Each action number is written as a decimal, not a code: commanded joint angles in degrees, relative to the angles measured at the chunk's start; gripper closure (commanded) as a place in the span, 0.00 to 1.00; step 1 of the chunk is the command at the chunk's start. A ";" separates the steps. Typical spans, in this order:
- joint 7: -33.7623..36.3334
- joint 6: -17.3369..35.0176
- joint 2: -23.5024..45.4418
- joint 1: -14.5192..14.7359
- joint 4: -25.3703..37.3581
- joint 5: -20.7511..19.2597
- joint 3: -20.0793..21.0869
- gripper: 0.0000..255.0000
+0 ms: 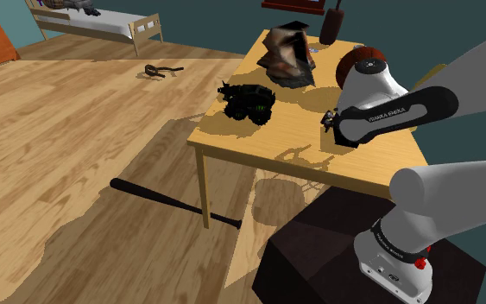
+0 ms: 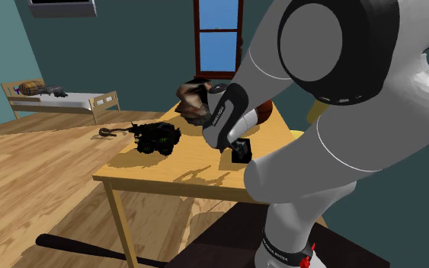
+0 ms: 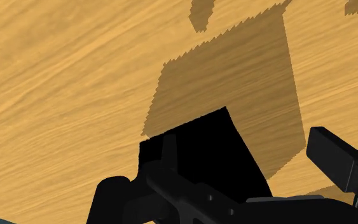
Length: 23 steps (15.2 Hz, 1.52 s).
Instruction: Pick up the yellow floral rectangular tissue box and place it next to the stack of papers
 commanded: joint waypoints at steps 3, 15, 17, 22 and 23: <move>0.10 0.35 0.31 -0.24 0.02 -0.17 0.12 0.00; 0.10 0.35 0.32 -0.24 0.02 -0.17 0.12 1.00; -0.98 -1.88 -1.25 0.78 0.64 0.59 -0.92 1.00; -3.28 -7.23 -4.71 2.63 2.51 1.97 -2.98 1.00; -3.69 -8.26 -5.32 2.90 2.93 2.17 -3.33 1.00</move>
